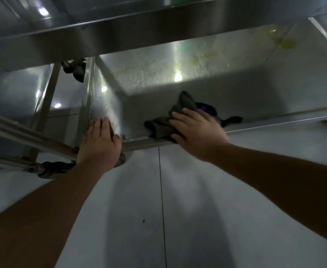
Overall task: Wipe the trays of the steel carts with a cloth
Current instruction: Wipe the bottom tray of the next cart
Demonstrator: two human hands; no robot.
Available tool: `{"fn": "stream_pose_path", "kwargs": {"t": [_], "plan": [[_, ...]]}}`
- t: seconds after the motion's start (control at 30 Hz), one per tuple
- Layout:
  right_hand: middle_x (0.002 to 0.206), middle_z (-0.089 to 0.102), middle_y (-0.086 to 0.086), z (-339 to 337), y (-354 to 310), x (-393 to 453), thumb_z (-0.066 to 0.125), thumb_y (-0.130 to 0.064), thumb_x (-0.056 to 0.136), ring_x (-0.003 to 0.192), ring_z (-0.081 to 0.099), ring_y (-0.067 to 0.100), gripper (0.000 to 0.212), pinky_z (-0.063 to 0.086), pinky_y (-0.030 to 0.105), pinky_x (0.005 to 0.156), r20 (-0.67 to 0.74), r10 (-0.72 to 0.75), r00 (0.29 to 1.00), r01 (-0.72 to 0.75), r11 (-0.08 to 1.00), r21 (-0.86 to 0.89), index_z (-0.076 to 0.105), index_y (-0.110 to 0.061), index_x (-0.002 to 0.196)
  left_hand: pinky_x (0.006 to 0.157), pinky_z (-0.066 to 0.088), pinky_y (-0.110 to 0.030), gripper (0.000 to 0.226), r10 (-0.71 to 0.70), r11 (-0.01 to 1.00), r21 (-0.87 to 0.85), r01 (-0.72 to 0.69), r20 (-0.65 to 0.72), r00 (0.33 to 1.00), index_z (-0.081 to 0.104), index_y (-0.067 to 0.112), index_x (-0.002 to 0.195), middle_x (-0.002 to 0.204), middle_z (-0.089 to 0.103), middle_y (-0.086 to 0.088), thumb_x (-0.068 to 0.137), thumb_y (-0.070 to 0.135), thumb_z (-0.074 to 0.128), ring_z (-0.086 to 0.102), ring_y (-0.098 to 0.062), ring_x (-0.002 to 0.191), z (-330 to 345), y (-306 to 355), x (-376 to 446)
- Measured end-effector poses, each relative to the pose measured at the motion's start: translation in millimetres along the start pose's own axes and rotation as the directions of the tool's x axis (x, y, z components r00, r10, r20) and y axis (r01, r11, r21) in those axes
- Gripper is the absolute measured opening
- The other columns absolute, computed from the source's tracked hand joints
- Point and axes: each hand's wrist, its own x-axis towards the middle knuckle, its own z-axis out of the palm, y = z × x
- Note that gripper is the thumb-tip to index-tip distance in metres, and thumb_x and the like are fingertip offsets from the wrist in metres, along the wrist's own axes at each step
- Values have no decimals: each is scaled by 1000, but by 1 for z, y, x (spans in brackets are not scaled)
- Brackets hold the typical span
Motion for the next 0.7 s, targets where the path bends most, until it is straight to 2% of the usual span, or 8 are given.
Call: {"fn": "stream_pose_path", "kwargs": {"t": [0.13, 0.23, 0.33, 0.4, 0.47, 0.57, 0.7], "plan": [[153, 56, -2, -9, 85, -46, 37, -54, 102, 142, 49, 28, 53, 41, 49, 114, -174, 259, 950, -263, 965, 1, 61, -28, 141, 131, 7, -44, 69, -15, 1000, -14, 15, 22, 1000, 14, 12, 169, 176, 10, -12, 109, 37, 37, 8, -29, 163, 0, 1, 1], [148, 60, 7, -24, 156, -83, 37, -51, 100, 132, 55, 38, 53, 45, 54, 108, -250, 486, 837, -503, 864, -4, 61, -23, 138, 132, 6, -45, 69, -26, 999, -31, 27, 23, 999, 13, 13, 169, 177, 8, -11, 109, 38, 36, 6, -28, 163, 0, 3, -1], [143, 58, 11, -40, 188, -104, 34, -49, 104, 125, 53, 44, 44, 43, 62, 104, -183, 655, 733, -677, 728, -109, 52, -25, 136, 131, 8, -47, 69, -22, 1000, -20, 22, 7, 1000, 14, 13, 169, 176, 10, -11, 109, 37, 37, 8, -29, 163, 0, 4, -1], [132, 60, 18, -46, 183, -102, 31, -47, 106, 118, 54, 47, 41, 44, 66, 100, -127, 695, 708, -705, 682, -195, 52, -20, 127, 131, 9, -48, 69, -26, 1000, -17, 26, 8, 1000, 13, 14, 169, 176, 10, -11, 109, 37, 36, 8, -29, 163, -1, 5, -2], [121, 61, 22, -51, 164, -94, 31, -45, 107, 109, 55, 47, 40, 47, 66, 94, -108, 690, 716, -693, 682, -236, 54, -14, 118, 131, 9, -48, 68, -28, 999, -15, 28, 8, 1000, 14, 14, 169, 176, 10, -11, 109, 37, 37, 8, -29, 162, -3, 5, -3], [122, 61, 18, -50, 120, -84, 38, -45, 106, 107, 54, 45, 38, 48, 58, 87, -69, 585, 808, -581, 771, -261, 58, -14, 118, 131, 9, -48, 68, -28, 999, -14, 28, 7, 1000, 15, 13, 169, 176, 11, -11, 109, 35, 39, 9, -29, 162, -5, 8, -4], [126, 67, 8, -43, 48, -65, 49, -48, 104, 106, 58, 41, 37, 48, 50, 85, -31, 260, 965, -260, 938, -228, 63, -19, 123, 131, 11, -47, 67, -30, 1000, 6, 30, -8, 1000, 16, 11, 168, 176, 12, -13, 109, 34, 38, 10, -30, 162, -7, 12, -7]]}}
